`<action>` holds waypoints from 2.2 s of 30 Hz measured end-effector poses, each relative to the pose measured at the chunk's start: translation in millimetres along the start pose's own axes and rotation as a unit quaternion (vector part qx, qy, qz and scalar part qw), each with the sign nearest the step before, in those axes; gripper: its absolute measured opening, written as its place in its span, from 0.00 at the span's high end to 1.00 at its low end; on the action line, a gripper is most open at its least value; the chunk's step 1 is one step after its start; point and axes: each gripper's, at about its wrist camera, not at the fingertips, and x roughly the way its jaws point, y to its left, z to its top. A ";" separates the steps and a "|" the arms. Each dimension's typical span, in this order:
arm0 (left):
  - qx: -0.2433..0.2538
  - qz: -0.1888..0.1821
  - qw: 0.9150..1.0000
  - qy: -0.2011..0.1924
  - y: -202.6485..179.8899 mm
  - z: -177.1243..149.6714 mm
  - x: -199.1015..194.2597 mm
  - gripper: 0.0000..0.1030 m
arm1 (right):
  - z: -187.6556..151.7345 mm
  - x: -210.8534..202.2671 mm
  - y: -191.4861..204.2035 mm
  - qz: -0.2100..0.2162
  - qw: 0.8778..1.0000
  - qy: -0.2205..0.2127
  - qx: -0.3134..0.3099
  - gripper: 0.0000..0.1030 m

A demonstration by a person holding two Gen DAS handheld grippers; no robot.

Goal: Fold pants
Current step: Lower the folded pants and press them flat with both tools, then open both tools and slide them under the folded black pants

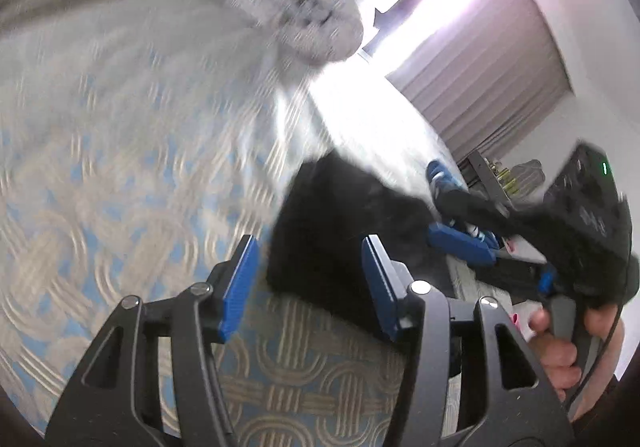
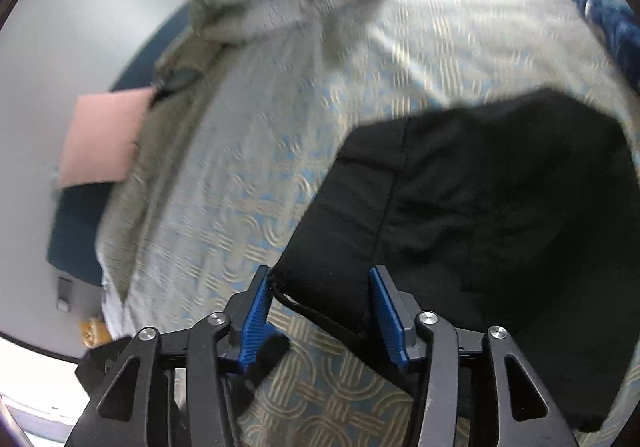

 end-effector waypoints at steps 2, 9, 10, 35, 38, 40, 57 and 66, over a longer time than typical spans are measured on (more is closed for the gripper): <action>0.017 -0.006 1.000 -0.023 -12.9 15.1 -13.6 0.47 | -1.7 -25.4 -4.6 0.055 0.998 -0.006 0.004 0.42; 0.099 -0.009 0.995 -0.028 -74.9 55.2 -10.6 0.47 | -15.1 -96.2 -45.4 0.068 0.993 -0.087 0.038 0.33; 0.114 -0.005 0.993 -0.016 -82.4 55.5 -0.5 0.47 | -17.2 -101.5 -57.6 0.065 0.992 -0.096 0.054 0.33; 0.231 0.056 0.969 0.062 -99.8 24.9 97.8 0.91 | -39.8 -87.6 -148.7 -0.121 0.983 -0.127 0.048 0.74; 0.240 0.048 0.967 0.075 -114.0 33.5 115.3 0.98 | -8.5 -83.4 -138.2 -0.107 0.983 -0.141 0.043 0.80; 0.248 0.073 0.963 0.083 -115.1 33.3 133.8 0.98 | 6.8 -73.8 -139.6 -0.102 0.984 -0.137 0.048 0.92; 0.209 0.103 0.966 0.109 -74.4 30.1 172.7 0.98 | 11.4 -19.4 -192.7 -0.065 0.979 -0.135 0.138 1.00; 0.255 0.143 0.952 0.087 -56.0 0.1 124.4 0.89 | -45.9 -69.6 -160.6 -0.150 0.974 -0.145 0.088 0.91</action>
